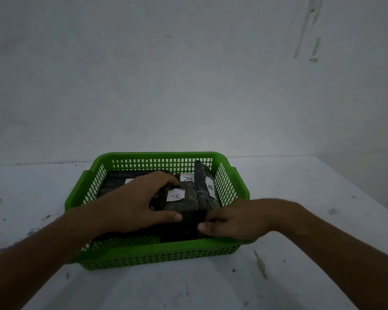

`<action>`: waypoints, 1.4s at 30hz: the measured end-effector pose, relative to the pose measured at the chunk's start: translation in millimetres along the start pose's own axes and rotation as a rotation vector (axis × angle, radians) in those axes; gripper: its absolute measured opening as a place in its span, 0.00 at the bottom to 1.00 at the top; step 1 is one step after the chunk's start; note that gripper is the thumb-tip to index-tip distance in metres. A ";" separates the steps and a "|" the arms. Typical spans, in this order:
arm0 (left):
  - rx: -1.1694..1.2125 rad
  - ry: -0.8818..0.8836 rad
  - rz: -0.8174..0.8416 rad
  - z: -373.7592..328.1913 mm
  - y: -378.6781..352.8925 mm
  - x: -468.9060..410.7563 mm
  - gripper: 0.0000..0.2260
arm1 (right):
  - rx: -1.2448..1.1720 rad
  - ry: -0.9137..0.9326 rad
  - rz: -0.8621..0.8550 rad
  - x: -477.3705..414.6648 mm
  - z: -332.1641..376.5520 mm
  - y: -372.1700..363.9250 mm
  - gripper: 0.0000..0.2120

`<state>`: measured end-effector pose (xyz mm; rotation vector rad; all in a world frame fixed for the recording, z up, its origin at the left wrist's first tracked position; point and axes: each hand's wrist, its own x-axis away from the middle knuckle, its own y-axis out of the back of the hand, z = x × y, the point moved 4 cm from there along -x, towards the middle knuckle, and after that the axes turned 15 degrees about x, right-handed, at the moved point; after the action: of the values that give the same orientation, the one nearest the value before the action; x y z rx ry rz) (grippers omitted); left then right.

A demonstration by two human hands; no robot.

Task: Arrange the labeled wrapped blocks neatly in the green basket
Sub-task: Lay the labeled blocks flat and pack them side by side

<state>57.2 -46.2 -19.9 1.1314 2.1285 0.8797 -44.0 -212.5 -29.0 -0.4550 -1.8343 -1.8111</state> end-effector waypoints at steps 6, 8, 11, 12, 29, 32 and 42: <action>-0.019 -0.072 -0.014 -9.1 5.2 -0.4 0.19 | -0.271 0.071 -0.108 9.0 -18.6 7.5 0.14; -0.028 -0.121 -0.044 -14.1 5.7 -1.1 0.18 | -0.334 0.083 -0.203 11.8 -22.1 10.8 0.13; -0.039 -0.186 -0.097 -24.1 5.0 -0.6 0.16 | -0.431 0.085 -0.343 16.4 -25.5 17.1 0.17; -0.040 -0.210 -0.119 -28.1 4.5 -0.3 0.16 | -0.482 0.074 -0.386 18.3 -27.7 18.6 0.18; 0.153 -0.237 -0.213 -70.7 -20.5 -8.2 0.22 | -0.666 0.149 -0.614 50.6 -42.5 21.1 0.16; 0.108 -0.247 -0.264 -67.7 -15.9 -8.2 0.17 | -0.481 0.046 -0.696 51.3 -47.9 21.2 0.14; 0.035 -0.203 -0.300 -43.5 -2.2 -2.1 0.12 | 0.045 -0.049 -0.545 13.6 -27.3 -1.1 0.08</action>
<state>25.4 -61.3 5.9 0.8482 2.0793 0.5670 -52.2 -241.3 -22.9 0.0308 -2.1771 -2.1043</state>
